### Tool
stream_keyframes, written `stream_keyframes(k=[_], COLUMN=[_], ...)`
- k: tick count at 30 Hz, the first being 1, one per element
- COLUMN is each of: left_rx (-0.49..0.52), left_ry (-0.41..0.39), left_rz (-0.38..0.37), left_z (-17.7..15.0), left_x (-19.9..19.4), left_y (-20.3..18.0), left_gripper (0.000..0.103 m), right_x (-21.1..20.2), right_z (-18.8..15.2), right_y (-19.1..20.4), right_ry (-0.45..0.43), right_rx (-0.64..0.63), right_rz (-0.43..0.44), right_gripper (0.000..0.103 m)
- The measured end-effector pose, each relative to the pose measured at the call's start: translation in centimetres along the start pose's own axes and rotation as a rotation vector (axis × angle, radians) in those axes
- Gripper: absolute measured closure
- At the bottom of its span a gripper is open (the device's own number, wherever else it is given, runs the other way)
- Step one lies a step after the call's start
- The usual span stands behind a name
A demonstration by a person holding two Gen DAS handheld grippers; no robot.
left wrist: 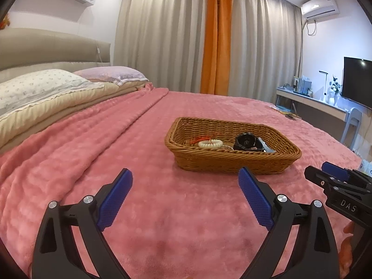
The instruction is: Organize jewelry
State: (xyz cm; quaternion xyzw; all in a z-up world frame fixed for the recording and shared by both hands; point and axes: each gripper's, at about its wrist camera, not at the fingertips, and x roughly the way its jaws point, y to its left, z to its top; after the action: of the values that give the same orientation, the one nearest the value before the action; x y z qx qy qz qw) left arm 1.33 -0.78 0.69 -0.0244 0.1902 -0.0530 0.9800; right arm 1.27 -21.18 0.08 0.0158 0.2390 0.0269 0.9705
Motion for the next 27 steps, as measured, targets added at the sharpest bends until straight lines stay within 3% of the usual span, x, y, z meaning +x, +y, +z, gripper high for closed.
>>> stream_keyframes(k=[27], left_rx=[0.028], left_ry=[0.011], left_rz=[0.009], left_z=[-0.31], left_x=[0.34], left_y=[-0.36], left_gripper=[0.009], right_x=[-0.21], right_z=[-0.13], right_y=[0.24], right_ry=[-0.011], right_rx=[0.0], right_rz=[-0.007], right_gripper=[0.041])
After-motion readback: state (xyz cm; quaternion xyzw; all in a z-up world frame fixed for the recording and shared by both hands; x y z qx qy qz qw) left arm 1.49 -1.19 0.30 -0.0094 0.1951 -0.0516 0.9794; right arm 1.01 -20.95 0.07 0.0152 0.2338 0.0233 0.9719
